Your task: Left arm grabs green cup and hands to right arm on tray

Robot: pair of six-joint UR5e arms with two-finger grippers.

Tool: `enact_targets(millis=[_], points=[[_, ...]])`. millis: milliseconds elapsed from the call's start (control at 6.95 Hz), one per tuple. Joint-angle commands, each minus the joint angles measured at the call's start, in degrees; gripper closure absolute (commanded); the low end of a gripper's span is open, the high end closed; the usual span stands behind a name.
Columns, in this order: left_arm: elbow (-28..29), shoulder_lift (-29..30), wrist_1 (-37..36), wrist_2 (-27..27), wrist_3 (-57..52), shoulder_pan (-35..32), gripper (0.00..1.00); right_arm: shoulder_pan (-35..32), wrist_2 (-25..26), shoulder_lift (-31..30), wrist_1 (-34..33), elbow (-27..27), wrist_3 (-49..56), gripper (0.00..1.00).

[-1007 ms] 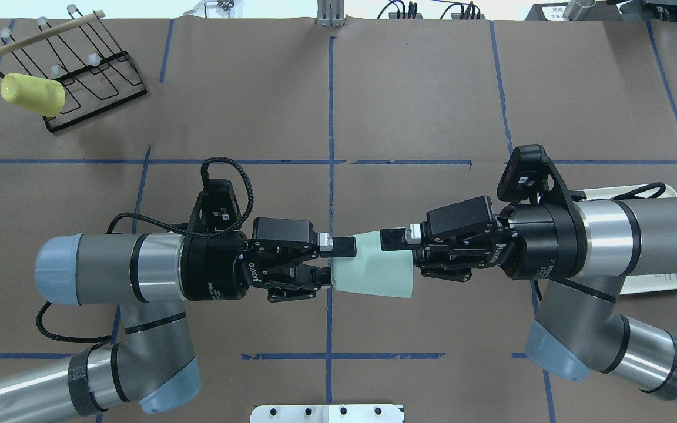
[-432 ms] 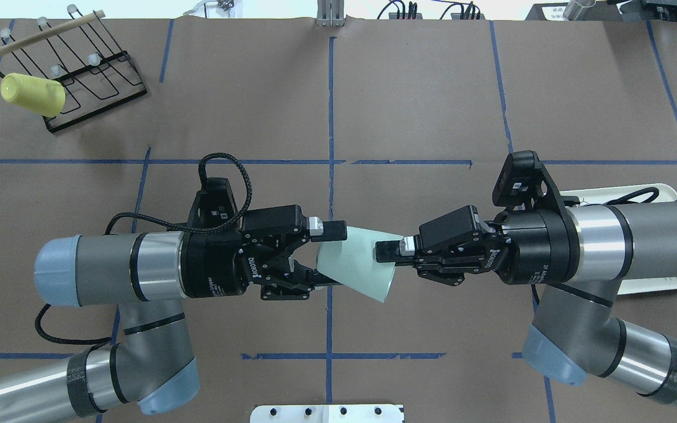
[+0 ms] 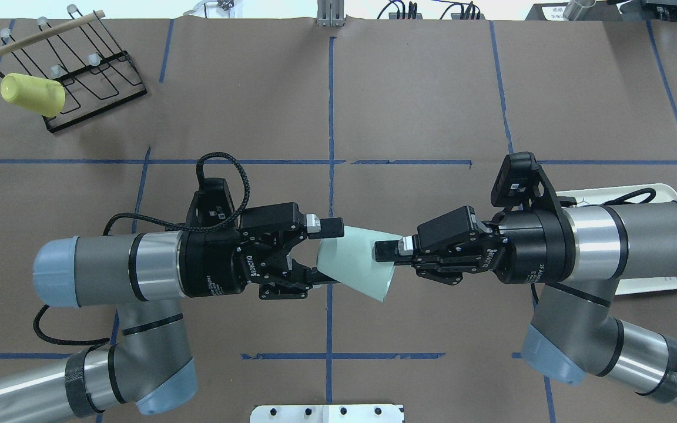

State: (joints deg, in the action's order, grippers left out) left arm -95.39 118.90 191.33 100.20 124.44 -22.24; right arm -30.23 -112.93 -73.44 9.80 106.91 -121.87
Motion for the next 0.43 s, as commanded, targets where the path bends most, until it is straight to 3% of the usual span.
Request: enact_targets(millis=[0,144,288], points=[[0.91,-1.38,-0.51,-1.05,-0.60,-1.21,0.00,-2.62,0.60,-0.38,0.48,0.75,-0.21,1.00],[0.83,-2.09,-4.61,-0.80,-0.69,-3.40,0.00,-5.60,0.69,-1.43,0.31,0.75,-0.21,1.00],[0.74,-2.09,-7.69,-0.53,-0.60,-6.47,0.00,-8.68,-0.61,-7.10,0.39,0.58,0.84,1.00]])
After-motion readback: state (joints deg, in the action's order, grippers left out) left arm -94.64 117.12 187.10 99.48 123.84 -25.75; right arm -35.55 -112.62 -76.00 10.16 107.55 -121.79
